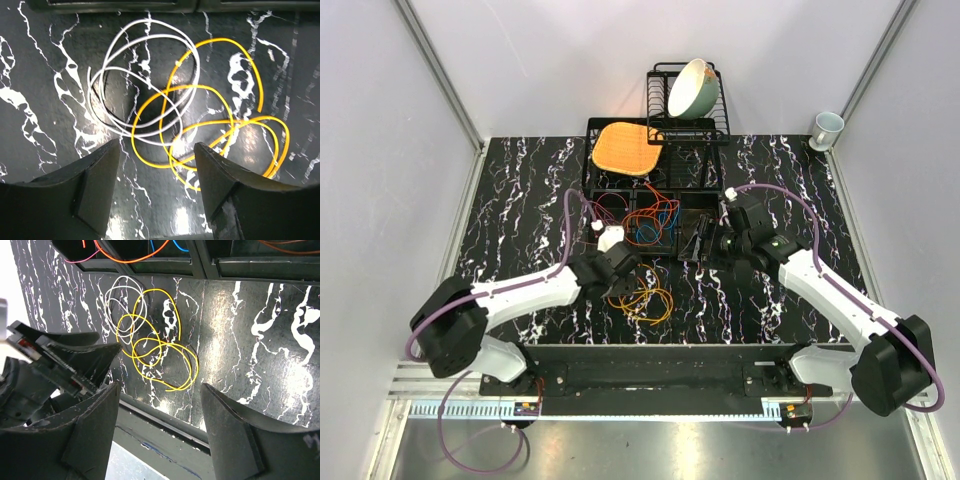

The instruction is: Untangle the cables

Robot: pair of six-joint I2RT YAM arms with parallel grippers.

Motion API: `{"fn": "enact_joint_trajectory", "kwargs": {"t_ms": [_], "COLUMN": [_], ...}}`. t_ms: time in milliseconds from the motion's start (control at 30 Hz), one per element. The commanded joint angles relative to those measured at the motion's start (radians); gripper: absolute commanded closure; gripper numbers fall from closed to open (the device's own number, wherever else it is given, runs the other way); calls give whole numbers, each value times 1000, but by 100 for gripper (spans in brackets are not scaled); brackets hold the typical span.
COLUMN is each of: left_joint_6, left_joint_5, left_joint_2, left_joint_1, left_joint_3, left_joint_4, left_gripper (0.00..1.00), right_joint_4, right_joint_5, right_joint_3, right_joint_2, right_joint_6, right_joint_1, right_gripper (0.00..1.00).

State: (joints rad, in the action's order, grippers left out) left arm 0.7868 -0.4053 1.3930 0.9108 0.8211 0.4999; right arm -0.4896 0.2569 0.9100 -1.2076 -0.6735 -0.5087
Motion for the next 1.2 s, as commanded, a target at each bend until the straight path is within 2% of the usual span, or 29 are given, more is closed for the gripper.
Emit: {"fn": "enact_joint_trajectory", "kwargs": {"t_ms": [0,433,800,900,1033,1100,1133,1167], "left_joint_6": [-23,-40,-32,-32,-32,-37,-35,-35], "left_joint_5": [-32,-33,-27,-29,-26,-29,-30,-32], "left_joint_2": [46,156,184,198,201,208,207,205], "left_joint_1": [-3,-3,11,13,16,16,14,16], "left_joint_3": [58,92,96,96,98,102,107,125], "left_joint_4": [-14,-41,-50,-54,-57,-55,-51,-32], "left_gripper": [36,40,47,54,70,92,100,100], "right_joint_4": [43,40,40,40,37,33,34,33], "right_joint_5": [13,25,25,27,24,24,24,24], "right_joint_3": [0,-20,-22,-22,-22,-22,-23,-25], "right_joint_2": [8,28,39,39,46,51,51,54], "right_joint_6": [-17,-23,-28,-29,-29,-29,-31,-31], "right_joint_1": [-7,-5,-7,-7,-7,-8,-7,-8], "right_gripper": [28,29,29,29,30,30,30,30]}}
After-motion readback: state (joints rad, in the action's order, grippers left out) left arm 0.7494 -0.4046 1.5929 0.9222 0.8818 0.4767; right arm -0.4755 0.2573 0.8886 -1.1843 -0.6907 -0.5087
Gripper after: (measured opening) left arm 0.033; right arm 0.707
